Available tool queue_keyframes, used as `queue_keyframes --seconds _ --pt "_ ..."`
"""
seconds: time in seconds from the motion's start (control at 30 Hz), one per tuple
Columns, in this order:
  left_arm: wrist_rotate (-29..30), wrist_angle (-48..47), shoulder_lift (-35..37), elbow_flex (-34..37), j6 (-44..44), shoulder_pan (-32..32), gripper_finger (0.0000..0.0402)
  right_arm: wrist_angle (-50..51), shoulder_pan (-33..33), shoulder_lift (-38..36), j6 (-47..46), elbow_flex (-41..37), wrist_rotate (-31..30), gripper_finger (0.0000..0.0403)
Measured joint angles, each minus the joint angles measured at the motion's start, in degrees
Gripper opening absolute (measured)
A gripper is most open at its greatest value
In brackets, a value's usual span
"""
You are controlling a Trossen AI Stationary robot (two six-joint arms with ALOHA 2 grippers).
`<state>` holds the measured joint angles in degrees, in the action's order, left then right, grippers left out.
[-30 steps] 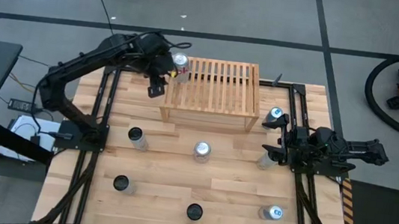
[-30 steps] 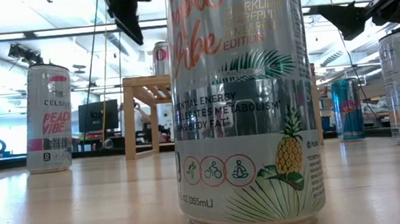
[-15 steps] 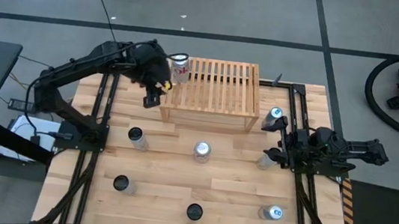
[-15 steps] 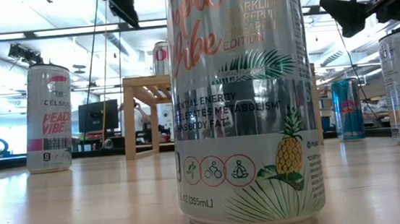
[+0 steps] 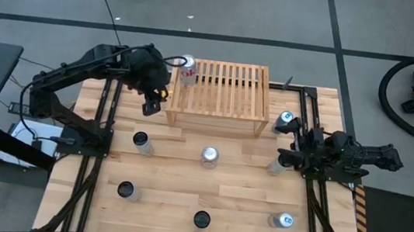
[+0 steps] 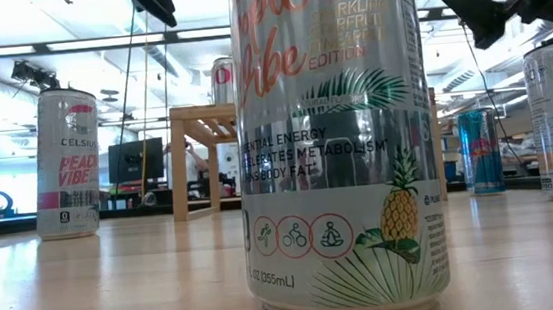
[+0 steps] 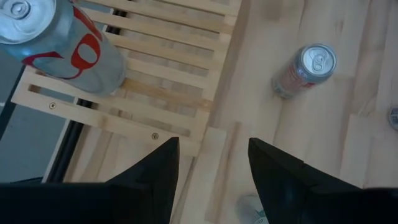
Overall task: Place canned beverage on shelf
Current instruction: Put the top blue soda can on the shelf
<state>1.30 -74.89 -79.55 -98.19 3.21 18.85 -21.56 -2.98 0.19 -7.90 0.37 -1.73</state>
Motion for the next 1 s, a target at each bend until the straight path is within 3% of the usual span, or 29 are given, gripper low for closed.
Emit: queue_keyframes --seconds 0.57,1.0 --pt "0.01 3.85 -0.31 0.00 0.84 0.02 0.0192 -12.53 0.00 0.07 -12.81 -0.01 -2.76 0.0393" --pt "0.00 4.47 -0.31 0.00 0.32 0.02 0.0192 -13.96 0.00 0.07 -14.03 -0.01 -2.93 0.0393"
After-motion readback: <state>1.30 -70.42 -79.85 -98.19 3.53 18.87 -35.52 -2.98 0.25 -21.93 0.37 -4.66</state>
